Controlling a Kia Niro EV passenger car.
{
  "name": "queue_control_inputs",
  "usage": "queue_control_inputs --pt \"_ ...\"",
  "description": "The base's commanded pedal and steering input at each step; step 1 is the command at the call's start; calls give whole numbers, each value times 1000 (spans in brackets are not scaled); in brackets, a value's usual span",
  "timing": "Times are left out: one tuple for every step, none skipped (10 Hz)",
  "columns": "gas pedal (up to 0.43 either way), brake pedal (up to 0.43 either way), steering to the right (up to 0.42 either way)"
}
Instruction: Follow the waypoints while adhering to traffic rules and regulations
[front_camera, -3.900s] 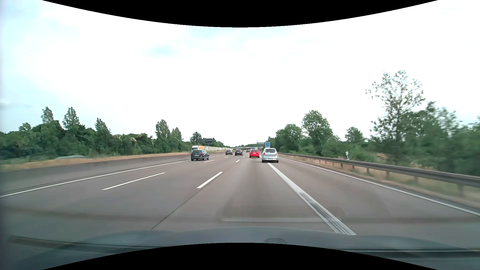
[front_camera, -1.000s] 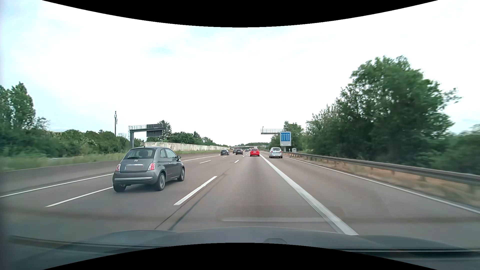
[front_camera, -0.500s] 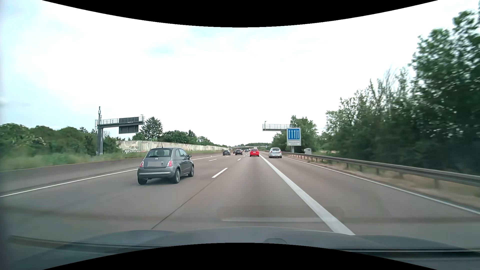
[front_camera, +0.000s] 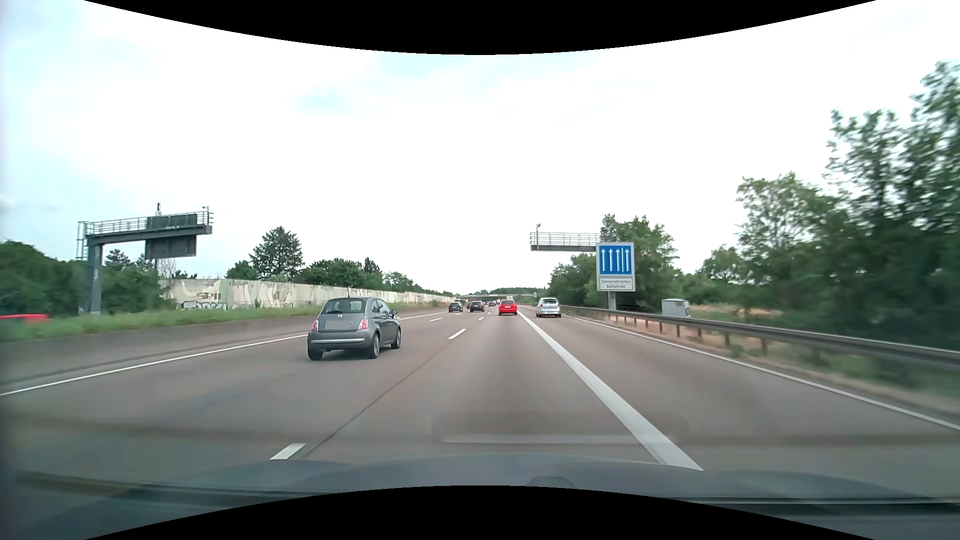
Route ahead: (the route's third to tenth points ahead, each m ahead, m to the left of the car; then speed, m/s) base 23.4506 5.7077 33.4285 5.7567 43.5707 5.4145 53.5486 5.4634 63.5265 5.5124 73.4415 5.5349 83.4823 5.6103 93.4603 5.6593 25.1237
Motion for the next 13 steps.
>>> queue_control_inputs --pt "8 0 -4" --pt "8 0 -4" --pt "20 0 -4" --pt "20 0 -4" --pt "28 0 -4" --pt "28 0 -4" --pt "28 0 -5" --pt "39 0 -5" --pt "39 0 -5" --pt "39 0 -5" --pt "39 0 -5" --pt "39 0 -5" --pt "39 0 -5"
